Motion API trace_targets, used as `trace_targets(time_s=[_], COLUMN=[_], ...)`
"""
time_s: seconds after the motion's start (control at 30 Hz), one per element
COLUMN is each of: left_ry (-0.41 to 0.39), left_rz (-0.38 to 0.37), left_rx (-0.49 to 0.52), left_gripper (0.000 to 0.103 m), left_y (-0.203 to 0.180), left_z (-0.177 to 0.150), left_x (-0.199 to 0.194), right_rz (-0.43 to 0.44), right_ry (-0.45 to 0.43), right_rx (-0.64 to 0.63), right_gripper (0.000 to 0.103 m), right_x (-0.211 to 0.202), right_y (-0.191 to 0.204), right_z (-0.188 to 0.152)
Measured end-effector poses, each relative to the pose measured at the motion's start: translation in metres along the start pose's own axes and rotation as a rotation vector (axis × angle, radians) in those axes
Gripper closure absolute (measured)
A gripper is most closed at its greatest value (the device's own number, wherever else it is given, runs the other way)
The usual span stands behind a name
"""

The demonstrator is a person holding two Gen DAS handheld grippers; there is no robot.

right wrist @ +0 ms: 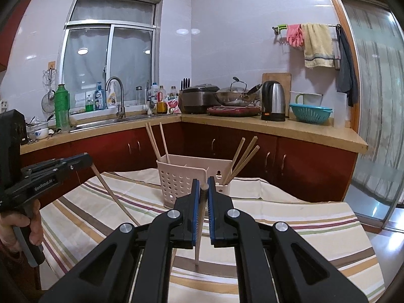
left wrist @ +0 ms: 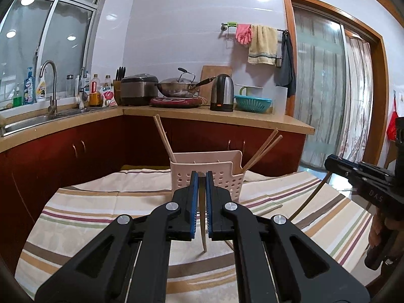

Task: Organize utensils
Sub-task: 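Lift both chopsticks and carry them over the beige basket, then lower both chopsticks into the basket and open both grippers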

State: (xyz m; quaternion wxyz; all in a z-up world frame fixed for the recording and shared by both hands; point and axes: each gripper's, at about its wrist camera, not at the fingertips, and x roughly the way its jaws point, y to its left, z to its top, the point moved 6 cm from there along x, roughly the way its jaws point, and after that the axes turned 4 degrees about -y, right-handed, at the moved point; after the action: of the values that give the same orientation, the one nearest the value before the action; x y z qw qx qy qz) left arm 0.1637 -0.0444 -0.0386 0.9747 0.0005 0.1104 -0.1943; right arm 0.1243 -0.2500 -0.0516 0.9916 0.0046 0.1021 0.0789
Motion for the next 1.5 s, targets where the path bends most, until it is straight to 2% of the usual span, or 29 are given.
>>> trace_targets(time_s=[0.13,0.27,0.5,0.73,0.83,1.07,1.23,1.5], left_ry=[-0.002,-0.025,-0.126,-0.224,-0.239,-0.207,-0.138,-0.018], left_rz=[-0.012,-0.035,-0.076,-0.042,-0.028,0.009,0.007,-0.013], left_rx=[-0.006,-0.009,-0.006,0.038,0.041,0.061,0.028,-0.014], left_gripper=[0.097,0.097,0.097,0.097,0.097,0.097,0.097,0.097], left_y=[0.001,0.000,0.000,0.007,0.011,0.023,0.034,0.044], left_z=[0.004,0.025,0.090,0.153,0.163,0.155,0.127,0.080], left_x=[0.003,0.009,0.016,0.042,0.060,0.104,0.132,0.165], right_rz=[-0.006,0.012,0.055,0.059,0.055,0.036,0.017,0.010], right_ry=[-0.009,-0.037,-0.146,-0.275,-0.306,-0.322,-0.251,-0.144], right_rx=[0.000,0.011,0.032,0.012,0.013,0.034,0.048,0.053], right_gripper=[0.096,0.096,0.096,0.096,0.096,0.096,0.096,0.096], right_x=[0.003,0.004,0.011,0.034,0.052,0.111,0.154,0.184], right_y=[0.000,-0.001,-0.008,-0.012,-0.015,-0.024,-0.030,-0.028], right_z=[0.005,0.025,0.086,0.146,0.160,0.158,0.131,0.089])
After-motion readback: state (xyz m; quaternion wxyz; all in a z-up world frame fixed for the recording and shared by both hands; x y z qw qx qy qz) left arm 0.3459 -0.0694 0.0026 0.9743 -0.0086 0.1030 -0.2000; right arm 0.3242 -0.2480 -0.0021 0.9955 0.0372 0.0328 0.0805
